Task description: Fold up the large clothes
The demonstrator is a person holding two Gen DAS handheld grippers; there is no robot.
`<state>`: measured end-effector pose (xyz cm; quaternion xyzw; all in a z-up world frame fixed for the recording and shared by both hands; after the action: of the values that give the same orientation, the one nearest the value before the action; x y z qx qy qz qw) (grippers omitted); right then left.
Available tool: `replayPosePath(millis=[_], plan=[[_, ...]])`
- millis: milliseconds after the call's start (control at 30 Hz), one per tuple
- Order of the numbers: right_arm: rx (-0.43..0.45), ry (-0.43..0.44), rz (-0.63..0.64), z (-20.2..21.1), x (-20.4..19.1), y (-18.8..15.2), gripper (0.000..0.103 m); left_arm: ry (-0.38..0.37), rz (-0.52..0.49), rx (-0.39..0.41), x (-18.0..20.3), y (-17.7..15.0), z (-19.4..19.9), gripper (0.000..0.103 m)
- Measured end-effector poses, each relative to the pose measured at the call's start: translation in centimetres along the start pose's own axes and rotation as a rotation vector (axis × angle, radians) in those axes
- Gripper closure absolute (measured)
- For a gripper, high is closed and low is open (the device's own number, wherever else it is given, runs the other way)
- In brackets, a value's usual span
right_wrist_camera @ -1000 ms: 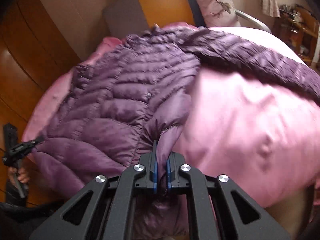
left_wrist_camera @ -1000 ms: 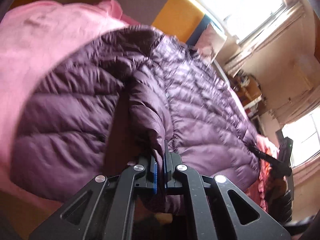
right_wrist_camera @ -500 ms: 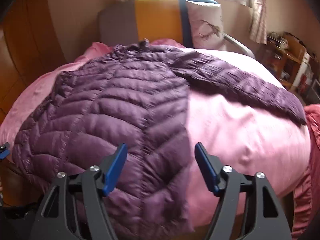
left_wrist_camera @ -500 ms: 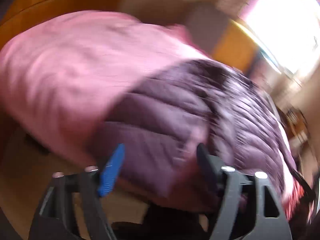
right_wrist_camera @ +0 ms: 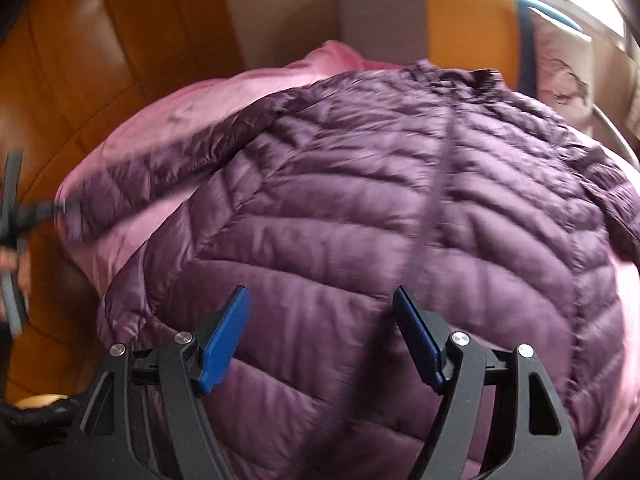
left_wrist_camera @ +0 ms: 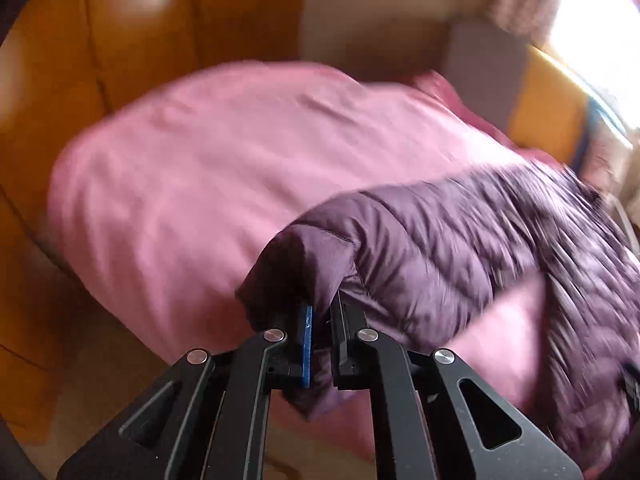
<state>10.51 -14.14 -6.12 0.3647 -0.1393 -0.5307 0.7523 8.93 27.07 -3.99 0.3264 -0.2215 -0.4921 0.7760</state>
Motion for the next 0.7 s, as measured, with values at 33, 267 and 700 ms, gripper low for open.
replayPosePath(millis=[33,267,700], plan=[[-0.009,0.01,0.009,-0.5,-0.5,-0.2,0.029,0.031,0.0,0.017,-1.1,1.5,-0.6,0.098],[-0.059,0.04,0.014,-2.4,-2.3,-1.9,0.029,0.237,-0.08,0.017,-3.9,6.2,-6.9,0.099],[-0.059,0.071,-0.001,-0.9,-0.4,-0.6,0.028,0.305,0.086,0.051,-6.8,5.5,-7.0,0.032]])
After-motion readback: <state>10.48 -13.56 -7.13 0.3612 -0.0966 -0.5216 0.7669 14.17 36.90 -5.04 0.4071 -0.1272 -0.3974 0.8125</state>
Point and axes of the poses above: each gripper's, at about its wrist camera, not at the fingertips, and z roughly against the way its jaws point, x to its right, y to its top, the point moved 5 cm from there along -z, roughly the way its jaws point, and after that the axes turned 6 degrees about x, right-handed, at the moved point
